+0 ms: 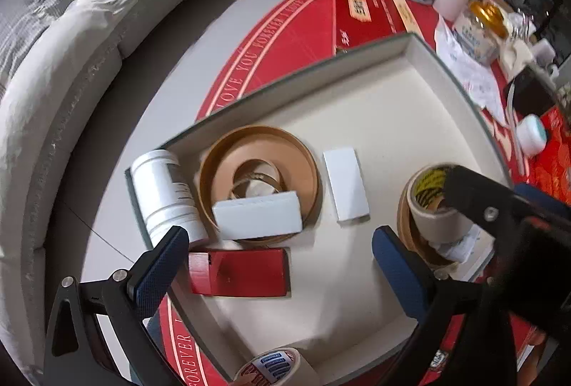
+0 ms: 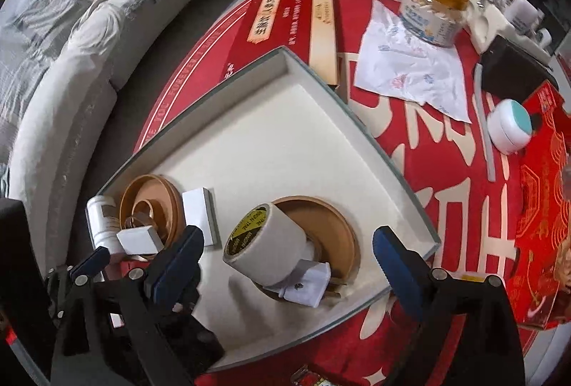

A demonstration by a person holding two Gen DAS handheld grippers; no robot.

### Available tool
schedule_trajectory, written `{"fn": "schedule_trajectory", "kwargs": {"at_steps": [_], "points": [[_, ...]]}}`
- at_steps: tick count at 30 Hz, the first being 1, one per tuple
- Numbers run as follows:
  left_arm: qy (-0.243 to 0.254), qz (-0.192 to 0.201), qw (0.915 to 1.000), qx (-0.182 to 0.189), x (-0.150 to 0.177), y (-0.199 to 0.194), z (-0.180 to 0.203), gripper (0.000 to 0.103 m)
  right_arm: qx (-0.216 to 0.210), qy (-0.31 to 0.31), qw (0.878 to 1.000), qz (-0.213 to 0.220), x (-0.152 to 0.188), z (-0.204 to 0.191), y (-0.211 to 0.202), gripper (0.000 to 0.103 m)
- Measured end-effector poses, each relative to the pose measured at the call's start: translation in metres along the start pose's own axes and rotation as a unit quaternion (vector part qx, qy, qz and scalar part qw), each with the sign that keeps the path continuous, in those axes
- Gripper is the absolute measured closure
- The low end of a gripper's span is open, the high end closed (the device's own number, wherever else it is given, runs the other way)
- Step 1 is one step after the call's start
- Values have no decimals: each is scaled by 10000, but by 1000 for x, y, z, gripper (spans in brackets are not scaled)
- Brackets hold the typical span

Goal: Organize rigid objects
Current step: 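Move the left gripper to the patterned snack packet and grasp it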

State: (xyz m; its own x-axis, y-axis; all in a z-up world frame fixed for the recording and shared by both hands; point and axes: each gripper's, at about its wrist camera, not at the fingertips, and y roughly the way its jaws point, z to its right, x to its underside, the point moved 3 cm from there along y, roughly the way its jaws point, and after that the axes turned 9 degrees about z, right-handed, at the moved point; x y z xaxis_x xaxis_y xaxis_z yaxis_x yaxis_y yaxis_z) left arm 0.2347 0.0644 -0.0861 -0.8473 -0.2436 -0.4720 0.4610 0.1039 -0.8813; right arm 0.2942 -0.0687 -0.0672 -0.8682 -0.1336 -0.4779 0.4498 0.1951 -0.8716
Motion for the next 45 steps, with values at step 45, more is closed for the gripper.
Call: {"fn": "schedule_trajectory", "kwargs": {"at_steps": [45], "points": [[2672,433,9572,1027,152,-26,149,0,262,2279,9729,-276,228,187,-76,6]]}}
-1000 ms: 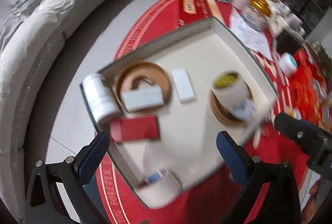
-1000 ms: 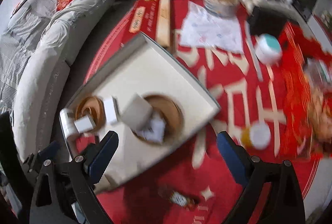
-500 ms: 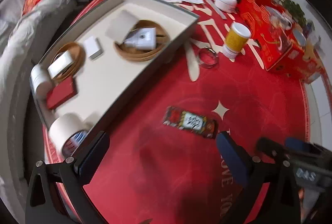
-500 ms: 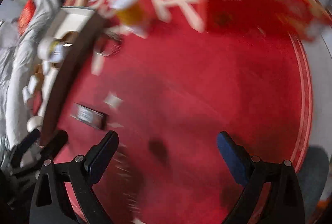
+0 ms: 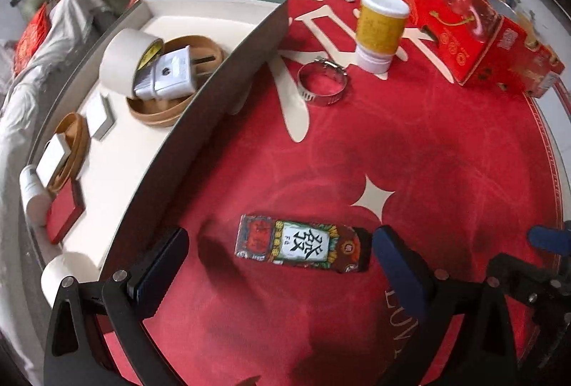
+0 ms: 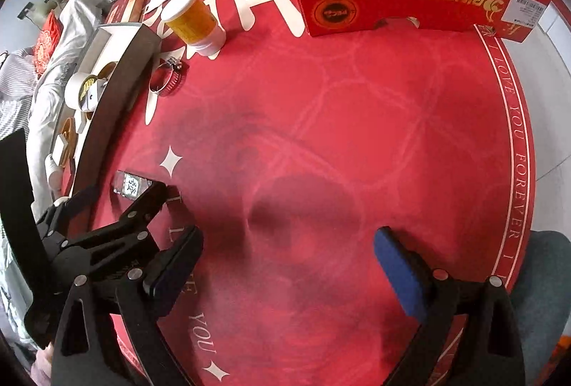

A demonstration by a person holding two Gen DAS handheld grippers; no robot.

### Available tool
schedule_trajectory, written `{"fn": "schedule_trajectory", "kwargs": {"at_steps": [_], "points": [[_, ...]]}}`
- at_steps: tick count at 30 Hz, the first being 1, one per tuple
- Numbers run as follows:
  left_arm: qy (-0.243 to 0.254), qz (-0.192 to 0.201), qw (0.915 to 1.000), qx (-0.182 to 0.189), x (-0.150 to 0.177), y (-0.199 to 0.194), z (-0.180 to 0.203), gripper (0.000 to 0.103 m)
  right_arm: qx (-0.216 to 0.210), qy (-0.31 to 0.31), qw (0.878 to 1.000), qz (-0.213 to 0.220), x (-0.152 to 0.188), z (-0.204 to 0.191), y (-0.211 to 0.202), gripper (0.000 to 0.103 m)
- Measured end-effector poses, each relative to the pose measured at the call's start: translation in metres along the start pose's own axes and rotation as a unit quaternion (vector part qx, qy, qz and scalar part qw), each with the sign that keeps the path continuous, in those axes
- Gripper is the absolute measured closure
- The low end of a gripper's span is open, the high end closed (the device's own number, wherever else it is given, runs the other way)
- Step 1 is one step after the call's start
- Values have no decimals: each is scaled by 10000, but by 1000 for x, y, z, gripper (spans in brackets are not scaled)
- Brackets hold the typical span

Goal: Organize rigid objects
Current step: 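Move the left gripper to the patterned snack packet and grasp it, then grasp the white-capped yellow bottle with the right gripper while the left holds the packet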

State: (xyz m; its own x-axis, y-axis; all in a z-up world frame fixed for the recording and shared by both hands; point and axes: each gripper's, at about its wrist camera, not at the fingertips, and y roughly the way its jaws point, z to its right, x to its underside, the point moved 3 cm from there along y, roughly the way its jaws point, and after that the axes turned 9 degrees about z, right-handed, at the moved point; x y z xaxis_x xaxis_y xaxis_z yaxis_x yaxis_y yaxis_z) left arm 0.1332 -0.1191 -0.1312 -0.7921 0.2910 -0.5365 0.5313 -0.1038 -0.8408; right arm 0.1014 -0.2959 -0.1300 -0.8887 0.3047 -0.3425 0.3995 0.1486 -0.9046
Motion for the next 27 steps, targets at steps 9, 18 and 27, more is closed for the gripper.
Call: {"fn": "schedule_trajectory", "kwargs": {"at_steps": [9,18,27], "points": [[-320,-149,9991,219,1,6,-5,0,120,-62,9999,65,13,0,-6,6],[-365,-70,9992,172,11,-11,8,30,158,23,9998,110,22,10,-17,6],[-1017,-231,9944,-164,75,-45,-35,30,47,-213,9997,65,36,-1,-19,6]]}}
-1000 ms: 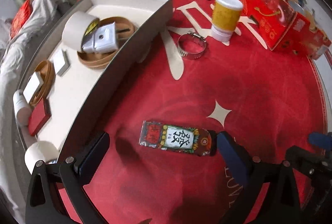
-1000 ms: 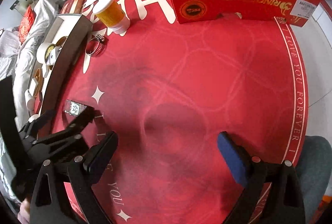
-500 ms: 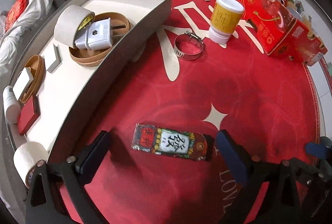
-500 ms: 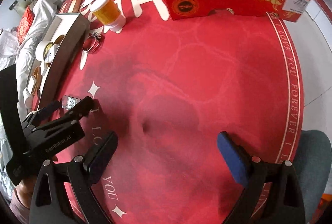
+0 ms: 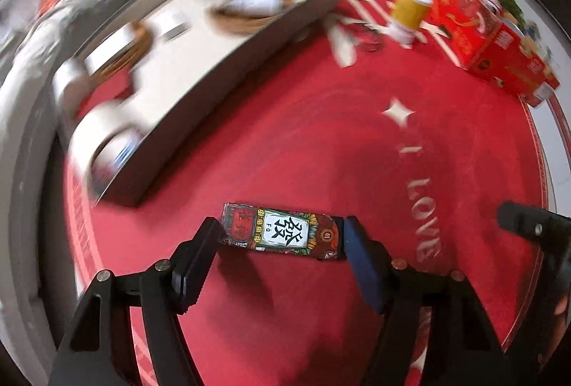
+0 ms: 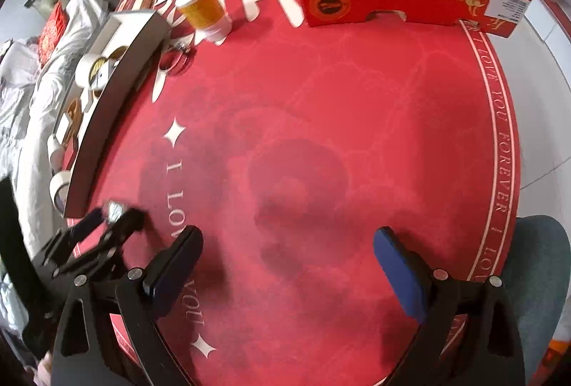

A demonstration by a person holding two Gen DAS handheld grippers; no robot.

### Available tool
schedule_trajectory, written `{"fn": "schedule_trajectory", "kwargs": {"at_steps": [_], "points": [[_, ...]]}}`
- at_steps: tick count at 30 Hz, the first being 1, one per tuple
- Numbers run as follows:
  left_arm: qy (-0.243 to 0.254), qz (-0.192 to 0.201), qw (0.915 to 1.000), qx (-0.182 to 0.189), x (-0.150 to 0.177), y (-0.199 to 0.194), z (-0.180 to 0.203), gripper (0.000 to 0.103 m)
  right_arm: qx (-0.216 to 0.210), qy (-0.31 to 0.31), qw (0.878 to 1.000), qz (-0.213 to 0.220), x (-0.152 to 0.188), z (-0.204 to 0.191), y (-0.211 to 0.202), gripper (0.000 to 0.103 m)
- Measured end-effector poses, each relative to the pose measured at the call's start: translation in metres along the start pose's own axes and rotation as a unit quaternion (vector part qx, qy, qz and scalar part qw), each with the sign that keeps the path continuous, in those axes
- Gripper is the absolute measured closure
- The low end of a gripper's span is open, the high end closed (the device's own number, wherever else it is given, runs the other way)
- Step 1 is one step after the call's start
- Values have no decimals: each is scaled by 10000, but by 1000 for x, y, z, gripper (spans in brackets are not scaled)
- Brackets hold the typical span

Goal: Organize rigid objects
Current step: 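Grasp the white-capped yellow bottle with the right gripper while the left holds the packet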

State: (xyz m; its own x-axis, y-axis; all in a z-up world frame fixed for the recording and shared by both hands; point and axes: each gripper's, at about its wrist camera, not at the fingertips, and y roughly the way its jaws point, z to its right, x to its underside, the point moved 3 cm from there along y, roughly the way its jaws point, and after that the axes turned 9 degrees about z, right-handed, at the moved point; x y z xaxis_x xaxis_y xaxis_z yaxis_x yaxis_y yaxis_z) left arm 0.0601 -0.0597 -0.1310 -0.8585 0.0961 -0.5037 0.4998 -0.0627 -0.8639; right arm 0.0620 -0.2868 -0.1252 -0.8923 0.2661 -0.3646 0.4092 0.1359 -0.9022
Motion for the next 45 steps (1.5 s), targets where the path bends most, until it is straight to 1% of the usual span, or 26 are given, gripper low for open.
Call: {"fn": "schedule_trajectory", "kwargs": {"at_steps": [1,5,9,12,14,21,25,26,27,28,29,30,33,37,39,45], "points": [[-85,25,9999,-50,4,-2,-5,30,-20,-24,10000,-11,1,-3,2,6],[-142,113,9998,-106,7,-3,-7,29,-54,-212,9997,-83,1,-18,12,6],[-152,127,9997,-109,8,-3,-3,29,159,-752,9970,120,-18,-44,18,6],[-144,141,9997,-104,11,-6,-2,29,148,-900,9952,345,-45,-61,21,6],[-140,141,9998,-100,9,-4,-7,29,164,-912,9940,589,-69,-72,24,6],[-129,118,9998,-91,8,-2,-8,29,559,-965,9843,1369,-132,-95,41,6],[-123,119,9998,-93,7,-2,-7,29,716,-966,9834,1358,-146,-101,63,6],[-119,119,9998,-94,7,-1,-7,29,736,-952,9834,1360,-149,-101,67,16],[-118,117,9998,-95,6,-1,-7,29,734,-946,9833,1373,-151,-101,68,28],[-121,117,9998,-96,6,-1,-7,29,746,-962,9834,1342,-152,-101,73,56],[-120,115,9998,-97,6,-1,-7,29,787,-971,9848,1208,-153,-100,80,66],[-122,115,9998,-97,6,-1,-7,29,797,-932,9860,1126,-151,-95,83,66],[-133,114,9998,-101,6,-1,-6,29,728,-683,9886,1123,-144,-84,78,66],[-151,121,9997,-112,5,0,-6,29,482,-618,9923,958,-127,-74,66,66],[-163,131,9997,-116,6,0,-6,29,386,-652,9936,842,-114,-69,57,66],[-192,182,9996,-127,7,-2,-7,29,217,-876,9953,359,-48,-52,32,66]]}}
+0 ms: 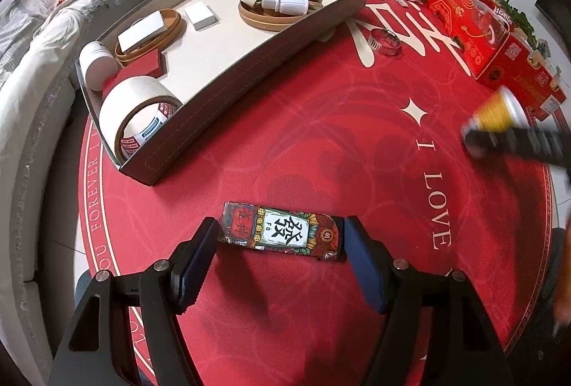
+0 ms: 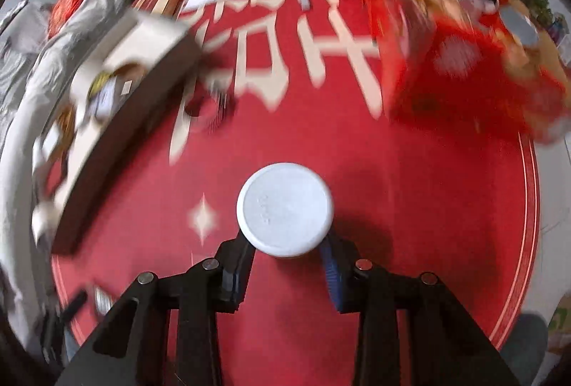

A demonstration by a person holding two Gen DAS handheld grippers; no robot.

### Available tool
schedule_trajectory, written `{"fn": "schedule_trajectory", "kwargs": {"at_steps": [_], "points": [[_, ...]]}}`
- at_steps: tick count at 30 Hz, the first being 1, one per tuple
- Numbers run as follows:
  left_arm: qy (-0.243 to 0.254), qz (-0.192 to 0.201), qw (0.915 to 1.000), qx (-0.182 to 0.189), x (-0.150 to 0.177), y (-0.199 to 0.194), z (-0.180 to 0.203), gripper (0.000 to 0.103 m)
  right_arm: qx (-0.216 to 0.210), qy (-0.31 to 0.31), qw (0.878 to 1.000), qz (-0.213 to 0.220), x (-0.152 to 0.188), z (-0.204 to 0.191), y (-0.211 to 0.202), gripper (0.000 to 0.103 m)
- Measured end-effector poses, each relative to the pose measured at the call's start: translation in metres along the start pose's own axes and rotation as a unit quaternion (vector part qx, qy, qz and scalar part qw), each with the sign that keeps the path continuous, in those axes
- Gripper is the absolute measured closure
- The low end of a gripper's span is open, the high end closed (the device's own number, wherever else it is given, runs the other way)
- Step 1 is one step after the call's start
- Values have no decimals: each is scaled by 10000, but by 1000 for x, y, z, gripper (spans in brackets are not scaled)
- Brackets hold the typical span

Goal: Organize rigid objects
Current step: 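Grasp the white-capped yellow bottle with the right gripper while the left holds the packet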

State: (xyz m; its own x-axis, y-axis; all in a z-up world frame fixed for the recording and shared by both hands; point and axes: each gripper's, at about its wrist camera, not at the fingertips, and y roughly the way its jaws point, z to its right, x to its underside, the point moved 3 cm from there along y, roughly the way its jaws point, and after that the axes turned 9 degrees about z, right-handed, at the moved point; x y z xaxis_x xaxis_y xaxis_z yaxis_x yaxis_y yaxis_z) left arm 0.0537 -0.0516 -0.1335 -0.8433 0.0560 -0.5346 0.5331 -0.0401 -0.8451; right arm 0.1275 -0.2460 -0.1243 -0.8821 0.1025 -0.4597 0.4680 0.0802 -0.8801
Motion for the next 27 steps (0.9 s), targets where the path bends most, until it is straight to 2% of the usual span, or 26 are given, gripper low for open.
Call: {"fn": "schedule_trajectory", "kwargs": {"at_steps": [6,11,16,27], "points": [[-26,76,10000,-18,3,-2,-1,29,-169,157,9995,-208,47,10,-26,66],[-35,135,9999,-23,4,-4,-2,29,-161,309,9991,-249,71,18,-39,66],[-19,187,9998,-24,6,-6,-3,29,-62,457,9987,-232,83,24,-42,66],[-14,194,9998,-20,6,-6,-3,29,84,365,9992,-158,84,21,-41,66]]}}
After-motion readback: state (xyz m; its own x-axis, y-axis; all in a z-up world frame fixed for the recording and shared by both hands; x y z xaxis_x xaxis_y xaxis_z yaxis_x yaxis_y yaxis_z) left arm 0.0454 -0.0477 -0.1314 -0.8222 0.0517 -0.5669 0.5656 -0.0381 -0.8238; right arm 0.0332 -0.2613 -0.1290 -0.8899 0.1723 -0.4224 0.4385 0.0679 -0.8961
